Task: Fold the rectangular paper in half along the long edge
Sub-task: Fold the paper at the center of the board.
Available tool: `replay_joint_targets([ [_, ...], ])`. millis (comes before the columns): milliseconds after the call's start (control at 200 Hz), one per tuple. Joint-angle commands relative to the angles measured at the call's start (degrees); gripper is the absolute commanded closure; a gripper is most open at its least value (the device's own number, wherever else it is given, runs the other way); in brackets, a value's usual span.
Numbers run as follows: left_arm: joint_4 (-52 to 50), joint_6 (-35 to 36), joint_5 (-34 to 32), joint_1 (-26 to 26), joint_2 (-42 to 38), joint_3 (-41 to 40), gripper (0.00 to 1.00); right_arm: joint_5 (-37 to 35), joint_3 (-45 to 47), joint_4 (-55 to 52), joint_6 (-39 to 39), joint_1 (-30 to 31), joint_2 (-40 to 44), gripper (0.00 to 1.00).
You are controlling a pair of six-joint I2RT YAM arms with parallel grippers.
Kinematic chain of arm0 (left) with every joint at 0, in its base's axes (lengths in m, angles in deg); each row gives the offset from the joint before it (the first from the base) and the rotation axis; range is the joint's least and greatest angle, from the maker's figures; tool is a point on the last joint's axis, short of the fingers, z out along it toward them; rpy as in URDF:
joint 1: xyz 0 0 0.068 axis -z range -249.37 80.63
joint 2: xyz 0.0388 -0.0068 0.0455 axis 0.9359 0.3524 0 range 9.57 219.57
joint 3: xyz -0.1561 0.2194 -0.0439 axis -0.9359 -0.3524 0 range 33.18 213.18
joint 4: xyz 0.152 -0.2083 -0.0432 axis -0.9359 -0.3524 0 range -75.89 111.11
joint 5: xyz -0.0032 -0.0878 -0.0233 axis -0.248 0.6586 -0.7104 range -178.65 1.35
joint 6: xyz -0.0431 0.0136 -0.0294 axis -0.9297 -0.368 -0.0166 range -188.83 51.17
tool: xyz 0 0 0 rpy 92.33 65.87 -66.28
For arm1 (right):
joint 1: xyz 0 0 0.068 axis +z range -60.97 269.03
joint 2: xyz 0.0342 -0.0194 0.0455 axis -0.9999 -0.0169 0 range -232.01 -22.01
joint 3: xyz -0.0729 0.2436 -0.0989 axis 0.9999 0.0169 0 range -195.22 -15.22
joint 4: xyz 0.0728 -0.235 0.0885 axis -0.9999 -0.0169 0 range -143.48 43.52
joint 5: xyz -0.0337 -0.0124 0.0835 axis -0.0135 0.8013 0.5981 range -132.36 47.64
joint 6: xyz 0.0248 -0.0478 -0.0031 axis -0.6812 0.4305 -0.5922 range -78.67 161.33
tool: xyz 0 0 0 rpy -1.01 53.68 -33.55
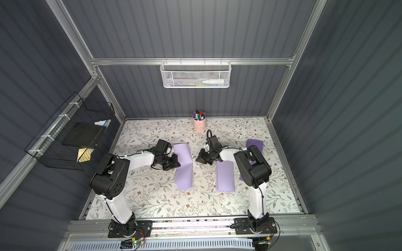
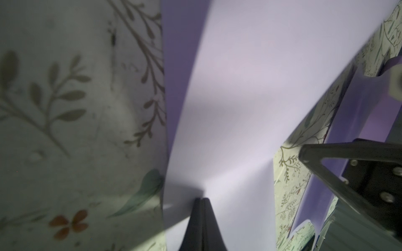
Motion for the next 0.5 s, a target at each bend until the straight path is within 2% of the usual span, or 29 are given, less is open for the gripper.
replay_joint_targets([
  [0, -5.7, 1.2, -5.6, 0.2, 3.0, -2.3, 1.0, 3.1, -5.7, -1.3, 0.9, 1.9, -4.0, 1.0],
  [335, -5.6, 1.5, -5.2, 0.1, 3.0, -2.1, 1.0, 2.2, -7.4, -0.8, -1.5, 1.2, -11.1, 1.0],
  [495, -5.8, 1.7, -5.1, 0.2, 2.3, -2.4, 1.0, 0.3, -2.5, -1.4, -0.8, -2.0, -9.6, 1.0],
])
